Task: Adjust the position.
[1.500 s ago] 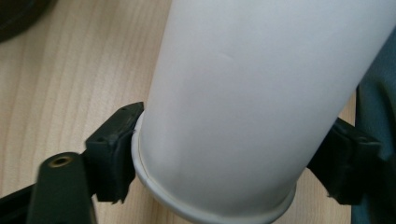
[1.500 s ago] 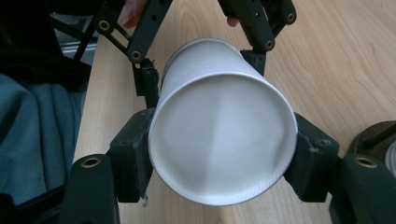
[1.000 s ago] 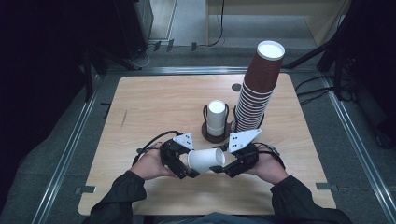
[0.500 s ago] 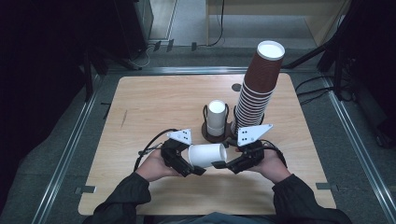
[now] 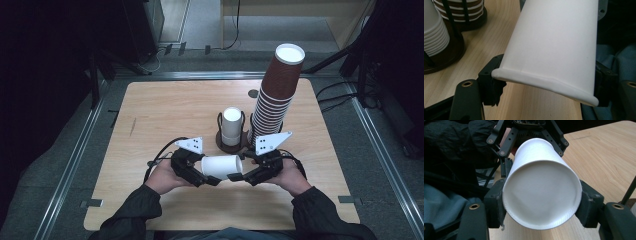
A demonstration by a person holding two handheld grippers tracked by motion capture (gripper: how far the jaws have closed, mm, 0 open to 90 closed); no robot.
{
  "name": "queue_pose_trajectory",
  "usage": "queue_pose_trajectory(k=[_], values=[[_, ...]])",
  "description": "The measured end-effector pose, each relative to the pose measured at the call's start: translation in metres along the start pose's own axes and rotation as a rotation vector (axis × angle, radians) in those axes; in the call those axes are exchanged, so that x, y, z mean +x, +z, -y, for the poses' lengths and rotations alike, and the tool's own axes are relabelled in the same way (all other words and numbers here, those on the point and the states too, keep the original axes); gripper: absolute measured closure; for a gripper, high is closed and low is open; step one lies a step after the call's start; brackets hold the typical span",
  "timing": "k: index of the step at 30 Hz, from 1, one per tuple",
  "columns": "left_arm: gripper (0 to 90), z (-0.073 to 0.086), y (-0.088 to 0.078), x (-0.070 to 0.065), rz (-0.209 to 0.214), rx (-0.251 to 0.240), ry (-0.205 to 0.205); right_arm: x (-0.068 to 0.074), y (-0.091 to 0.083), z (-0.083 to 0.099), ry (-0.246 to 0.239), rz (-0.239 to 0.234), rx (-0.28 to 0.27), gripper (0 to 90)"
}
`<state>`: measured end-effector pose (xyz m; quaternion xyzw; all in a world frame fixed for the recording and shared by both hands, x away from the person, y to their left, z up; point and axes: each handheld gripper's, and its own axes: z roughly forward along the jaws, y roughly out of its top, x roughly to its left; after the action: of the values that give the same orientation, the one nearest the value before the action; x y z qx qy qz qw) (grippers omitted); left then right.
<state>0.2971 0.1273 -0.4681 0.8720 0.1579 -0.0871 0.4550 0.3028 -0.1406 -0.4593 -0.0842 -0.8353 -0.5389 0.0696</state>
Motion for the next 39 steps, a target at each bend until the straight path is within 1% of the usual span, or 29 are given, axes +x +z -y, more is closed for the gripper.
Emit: queue_pose_trajectory(k=[1, 2, 3, 4, 6, 7, 8, 12, 13, 14, 15, 16, 17, 18, 19, 22, 23, 24, 25, 26, 29, 32, 33, 34, 35, 36, 37, 38, 39], values=[[28.3, 0.000, -0.002, 0.000, -0.007, -0.001, 0.000, -0.001, 0.000, 0.000, 0.019, 0.004, -0.009, 25.1], [28.3, -0.001, -0.003, 0.000, -0.015, 0.002, -0.002, -0.001, 0.000, 0.000, 0.019, 0.004, -0.009, 25.1], [28.4, -0.001, -0.005, 0.000, -0.022, 0.004, 0.000, -0.002, 0.000, -0.001, 0.038, 0.008, -0.005, 22.5], [28.4, -0.001, -0.007, 0.001, -0.030, 0.009, 0.003, -0.003, 0.000, -0.001, 0.046, 0.020, 0.008, 22.1], [28.4, -0.001, -0.010, 0.001, -0.052, 0.022, 0.000, -0.003, -0.001, -0.001, 0.039, 0.035, 0.028, 21.4], [28.4, -0.002, -0.013, 0.001, -0.073, 0.040, 0.004, -0.003, -0.002, 0.000, 0.025, 0.057, 0.052, 21.3], [28.4, -0.002, -0.013, 0.001, -0.073, 0.040, 0.004, -0.003, -0.002, 0.000, 0.025, 0.057, 0.052, 21.3], [28.4, -0.001, -0.014, 0.002, -0.112, 0.106, -0.002, -0.003, 0.001, 0.002, -0.011, 0.100, 0.113, 21.4], [28.4, -0.001, -0.012, 0.003, -0.138, 0.152, -0.002, -0.002, 0.003, 0.003, -0.021, 0.113, 0.143, 21.6], [28.4, -0.001, -0.012, 0.003, -0.138, 0.152, -0.002, -0.001, 0.005, 0.004, -0.025, 0.114, 0.154, 21.8], [28.3, 0.000, -0.010, 0.004, -0.143, 0.187, 0.005, -0.001, 0.006, 0.004, -0.032, 0.116, 0.166, 21.8], [28.3, 0.000, -0.010, 0.004, -0.143, 0.187, 0.005, -0.001, 0.006, 0.004, -0.032, 0.116, 0.166, 21.8], [28.3, 0.000, -0.007, 0.005, -0.149, 0.211, 0.001, 0.000, 0.008, 0.004, -0.041, 0.119, 0.176, 22.0], [28.4, 0.000, -0.007, 0.005, -0.149, 0.211, 0.001, 0.000, 0.008, 0.004, -0.041, 0.119, 0.176, 22.0], [28.4, 0.000, -0.005, 0.005, -0.150, 0.221, -0.009, 0.000, 0.009, 0.004, -0.043, 0.124, 0.184, 22.0], [28.4, 0.001, 0.000, 0.007, -0.156, 0.267, -0.010, 0.000, 0.011, 0.005, -0.060, 0.133, 0.201, 22.3], [28.4, 0.001, 0.003, 0.007, -0.153, 0.294, -0.017, 0.000, 0.013, 0.006, -0.065, 0.136, 0.216, 22.4], [28.4, 0.001, 0.003, 0.007, -0.153, 0.294, -0.017, 0.000, 0.013, 0.006, -0.065, 0.136, 0.216, 22.4], [28.4, 0.002, 0.007, 0.008, -0.151, 0.317, -0.015, -0.001, 0.015, 0.006, -0.073, 0.140, 0.227, 22.7], [28.4, 0.002, 0.007, 0.008, -0.151, 0.317, -0.015, -0.001, 0.015, 0.006, -0.073, 0.140, 0.227, 22.7], [28.4, 0.001, 0.014, 0.007, -0.158, 0.357, -0.001, -0.001, 0.018, 0.007, -0.091, 0.143, 0.251, 22.9], [28.4, 0.000, 0.021, 0.003, -0.158, 0.386, 0.015, 0.000, 0.023, 0.009, -0.094, 0.139, 0.279, 23.5], [28.3, -0.001, 0.025, 0.001, -0.156, 0.403, 0.024, 0.000, 0.027, 0.010, -0.113, 0.137, 0.305, 24.0], [28.3, -0.001, 0.025, 0.001, -0.156, 0.403, 0.024, 0.000, 0.027, 0.010, -0.113, 0.137, 0.305, 24.0], [28.2, -0.001, 0.029, 0.000, -0.148, 0.417, 0.020, 0.001, 0.031, 0.011, -0.120, 0.135, 0.331, 24.1], [28.2, -0.001, 0.029, 0.000, -0.148, 0.417, 0.020, 0.001, 0.031, 0.011, -0.120, 0.135, 0.331, 24.1], [28.1, -0.002, 0.033, -0.001, -0.142, 0.427, 0.017, 0.000, 0.036, 0.014, -0.127, 0.130, 0.357, 24.3], [27.9, -0.002, 0.033, -0.001, -0.142, 0.427, 0.017, 0.000, 0.036, 0.014, -0.127, 0.130, 0.357, 24.3], [27.7, -0.002, 0.035, -0.001, -0.142, 0.438, 0.013, -0.001, 0.041, 0.016, -0.134, 0.121, 0.383, 24.6]])
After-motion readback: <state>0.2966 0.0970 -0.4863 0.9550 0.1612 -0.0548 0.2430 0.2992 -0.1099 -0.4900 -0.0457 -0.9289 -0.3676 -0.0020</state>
